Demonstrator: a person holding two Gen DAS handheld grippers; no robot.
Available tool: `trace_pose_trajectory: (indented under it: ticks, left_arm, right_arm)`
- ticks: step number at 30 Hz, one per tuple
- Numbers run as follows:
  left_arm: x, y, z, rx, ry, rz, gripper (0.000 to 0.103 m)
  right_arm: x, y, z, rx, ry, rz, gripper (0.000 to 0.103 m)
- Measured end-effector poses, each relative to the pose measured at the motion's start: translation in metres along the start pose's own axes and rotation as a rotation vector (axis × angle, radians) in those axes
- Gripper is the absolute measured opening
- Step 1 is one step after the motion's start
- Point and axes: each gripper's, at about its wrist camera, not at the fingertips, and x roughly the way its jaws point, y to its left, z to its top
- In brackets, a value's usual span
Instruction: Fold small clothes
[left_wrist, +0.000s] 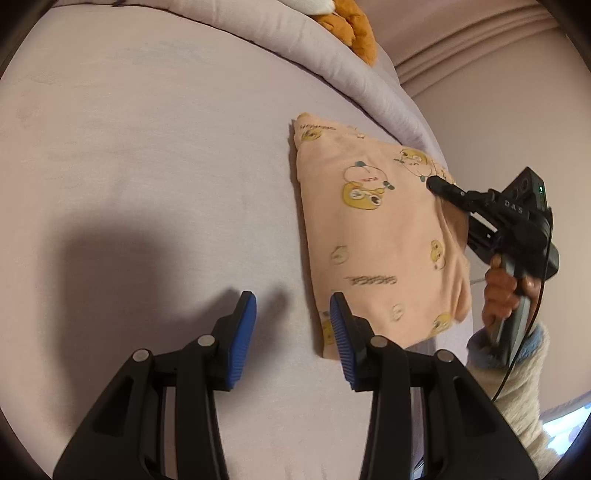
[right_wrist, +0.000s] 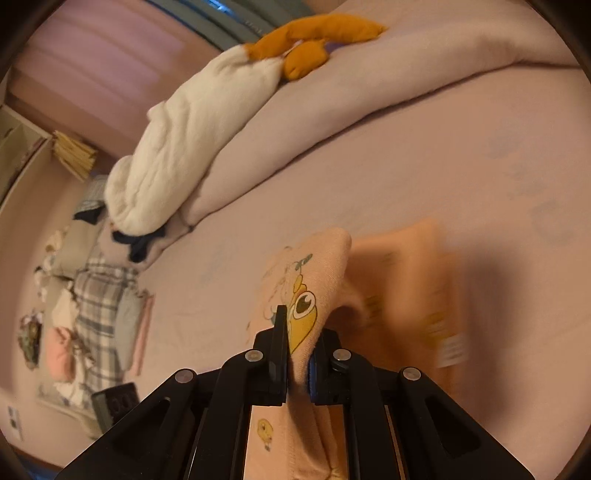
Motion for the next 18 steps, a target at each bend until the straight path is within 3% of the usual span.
trace_pose_trajectory:
  ticks: [7,11,16,18]
  left_arm:
    - [0.024,-0.018,0.008,0.022,0.021,-0.014,0.041]
    - [0.025,-0.035,0.011,0.068,-0.002,-0.036,0.041]
    - [0.034,-0.057,0.017,0.141,-0.034,-0.049,0.039]
    - [0.037,-0.061,0.013,0.164,-0.034,-0.054,0.039]
  right_arm:
    - [0.031,-0.057,-0.010,0.114,0.066,-0.096,0.010]
    - [0.028,-0.070,-0.013,0.212,0.053,-0.039,0.018]
    - [-0.011,-0.034,-0.020,0.022,-0.077,-0.214,0.019]
    - [-0.025,-0.012,-0.030,-0.100,-0.106,-0.178,0.019]
